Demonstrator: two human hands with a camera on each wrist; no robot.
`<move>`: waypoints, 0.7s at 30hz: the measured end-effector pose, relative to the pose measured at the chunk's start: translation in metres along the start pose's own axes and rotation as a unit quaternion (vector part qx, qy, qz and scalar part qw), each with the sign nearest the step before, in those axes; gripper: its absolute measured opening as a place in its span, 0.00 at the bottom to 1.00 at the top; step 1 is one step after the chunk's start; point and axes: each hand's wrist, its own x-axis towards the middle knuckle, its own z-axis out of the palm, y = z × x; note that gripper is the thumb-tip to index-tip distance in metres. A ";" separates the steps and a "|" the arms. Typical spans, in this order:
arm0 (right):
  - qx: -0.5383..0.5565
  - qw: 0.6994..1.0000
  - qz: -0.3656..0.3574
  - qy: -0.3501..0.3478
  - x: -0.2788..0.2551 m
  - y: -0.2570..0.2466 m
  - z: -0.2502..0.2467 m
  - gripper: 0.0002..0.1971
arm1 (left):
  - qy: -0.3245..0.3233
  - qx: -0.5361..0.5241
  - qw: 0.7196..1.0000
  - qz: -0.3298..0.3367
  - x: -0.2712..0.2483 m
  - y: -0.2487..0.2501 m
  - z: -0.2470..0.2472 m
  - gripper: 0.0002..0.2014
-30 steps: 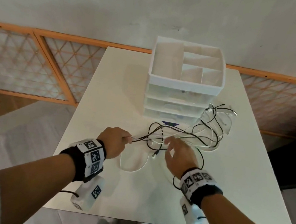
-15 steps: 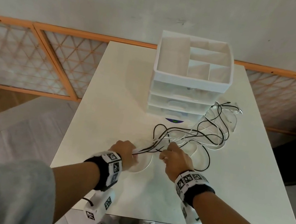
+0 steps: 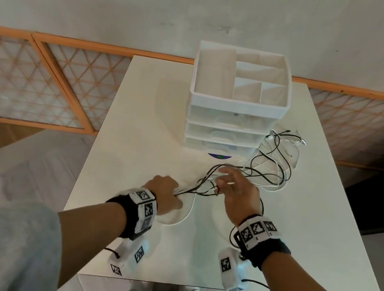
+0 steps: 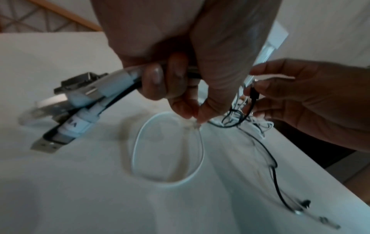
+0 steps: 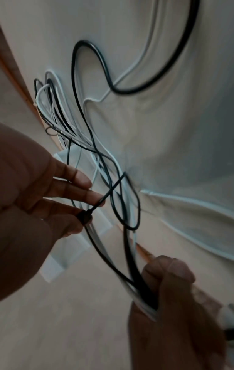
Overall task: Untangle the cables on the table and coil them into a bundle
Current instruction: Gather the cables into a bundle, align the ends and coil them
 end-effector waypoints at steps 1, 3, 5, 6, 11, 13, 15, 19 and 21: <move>0.025 0.999 0.008 0.021 0.002 -0.005 -0.003 0.11 | 0.009 -0.004 1.000 0.001 0.001 0.001 -0.004 0.12; 0.072 0.996 0.021 0.050 0.004 -0.014 -0.007 0.10 | 0.010 0.023 1.000 0.002 0.000 0.002 -0.001 0.18; 0.111 0.992 0.035 0.055 0.003 -0.024 -0.007 0.09 | 0.002 0.059 0.998 -0.006 -0.004 0.003 0.014 0.27; 0.117 0.991 0.039 0.053 0.001 -0.027 -0.006 0.09 | -0.002 0.067 0.998 -0.015 -0.007 0.003 0.023 0.29; 0.111 0.991 0.072 0.031 -0.005 -0.020 -0.006 0.10 | 0.030 0.074 0.996 -0.045 -0.014 0.006 0.048 0.13; 0.079 0.993 0.084 0.016 -0.006 -0.015 -0.011 0.09 | 0.025 0.073 0.996 -0.043 -0.014 0.006 0.047 0.14; 0.066 0.994 0.084 0.002 -0.007 -0.015 -0.017 0.09 | 0.006 0.071 0.996 -0.045 -0.015 0.007 0.045 0.15; 0.099 0.995 0.022 -0.006 -0.008 -0.023 -0.029 0.07 | -0.017 0.006 1.000 -0.016 -0.019 0.014 0.026 0.22; 0.104 0.994 0.016 0.010 -0.007 -0.023 -0.036 0.05 | -0.025 -0.048 0.998 -0.005 -0.018 0.025 -0.004 0.21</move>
